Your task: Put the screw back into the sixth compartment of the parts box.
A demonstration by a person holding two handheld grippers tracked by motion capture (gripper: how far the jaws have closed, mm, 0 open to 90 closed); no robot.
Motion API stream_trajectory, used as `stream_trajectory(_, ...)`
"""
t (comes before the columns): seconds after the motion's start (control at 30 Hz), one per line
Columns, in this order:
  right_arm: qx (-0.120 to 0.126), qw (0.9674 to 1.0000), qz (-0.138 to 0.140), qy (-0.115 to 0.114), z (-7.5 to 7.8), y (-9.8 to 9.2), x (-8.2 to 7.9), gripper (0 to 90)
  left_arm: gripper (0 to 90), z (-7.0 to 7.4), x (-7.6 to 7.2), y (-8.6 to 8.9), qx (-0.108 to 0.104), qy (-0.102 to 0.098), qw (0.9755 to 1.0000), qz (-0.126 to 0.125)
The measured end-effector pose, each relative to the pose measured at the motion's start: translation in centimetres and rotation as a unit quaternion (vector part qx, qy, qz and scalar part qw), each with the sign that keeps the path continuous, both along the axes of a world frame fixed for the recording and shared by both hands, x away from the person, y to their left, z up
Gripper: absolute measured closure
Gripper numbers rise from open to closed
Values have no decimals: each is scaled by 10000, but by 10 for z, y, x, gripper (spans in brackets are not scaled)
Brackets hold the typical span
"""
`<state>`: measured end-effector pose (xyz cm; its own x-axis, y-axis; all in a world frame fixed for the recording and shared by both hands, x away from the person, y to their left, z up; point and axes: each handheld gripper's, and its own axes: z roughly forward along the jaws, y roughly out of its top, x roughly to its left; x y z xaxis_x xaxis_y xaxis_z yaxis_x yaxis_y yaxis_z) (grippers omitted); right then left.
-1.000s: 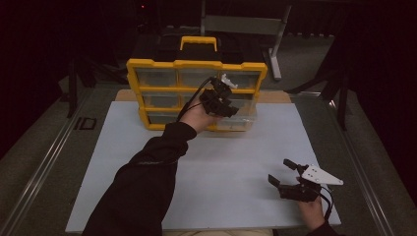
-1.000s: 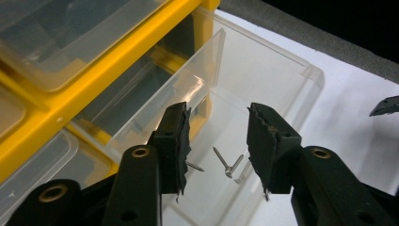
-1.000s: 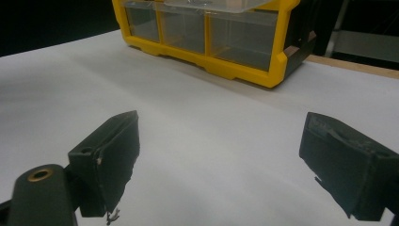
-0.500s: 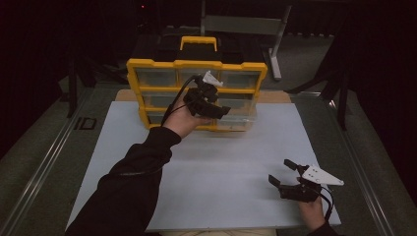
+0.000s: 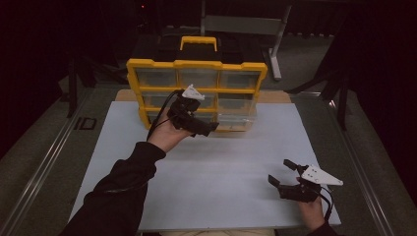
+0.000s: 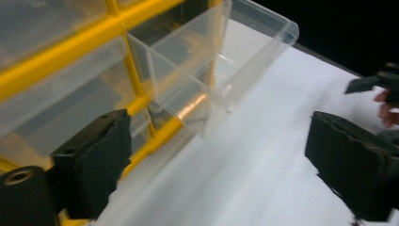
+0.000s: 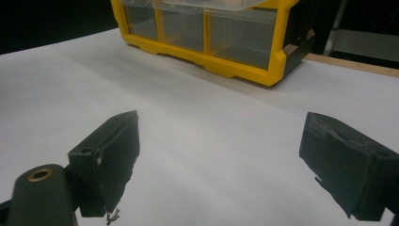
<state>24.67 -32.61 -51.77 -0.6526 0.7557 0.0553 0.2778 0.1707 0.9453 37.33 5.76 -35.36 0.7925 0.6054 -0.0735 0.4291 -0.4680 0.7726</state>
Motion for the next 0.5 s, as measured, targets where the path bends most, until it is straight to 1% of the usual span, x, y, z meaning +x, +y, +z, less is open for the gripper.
stream_trajectory(0.03, -5, 10000, 5, 7, 0, 0, 0, 125, 65, -2, -1, 2, -7, 20, 10000, 11)
stream_trajectory(0.13, -24, 10000, 7, -14, 0, 1, 0, 125, 32, -9, -5, 10, -145, 87, 9999, -22)
stream_trajectory(0.23, -17, 10000, -7, 9, 0, 1, 0, 125, 16, -16, -8, 15, -195, 123, 9997, -29)
stream_trajectory(0.33, -20, 10000, -8, 4, 0, 1, 0, 125, 15, -24, -13, 22, -245, 0, 9997, 7)
stream_trajectory(0.37, -19, 10000, -5, 2, 0, 1, 0, 125, 15, -25, -14, 23, -287, -11, 9996, -10)
stream_trajectory(0.4, -24, 10000, -2, 6, 0, 1, 0, 125, 15, -28, -16, 25, -370, -63, 9993, -27)
stream_trajectory(0.43, -30, 10000, -4, 4, 0, 1, 0, 125, 15, -31, -17, 27, -369, -101, 9992, -65)
stream_trajectory(0.5, -33, 10000, -4, 1, 0, 1, 0, 125, 15, -36, -20, 29, -393, -95, 9991, -129)
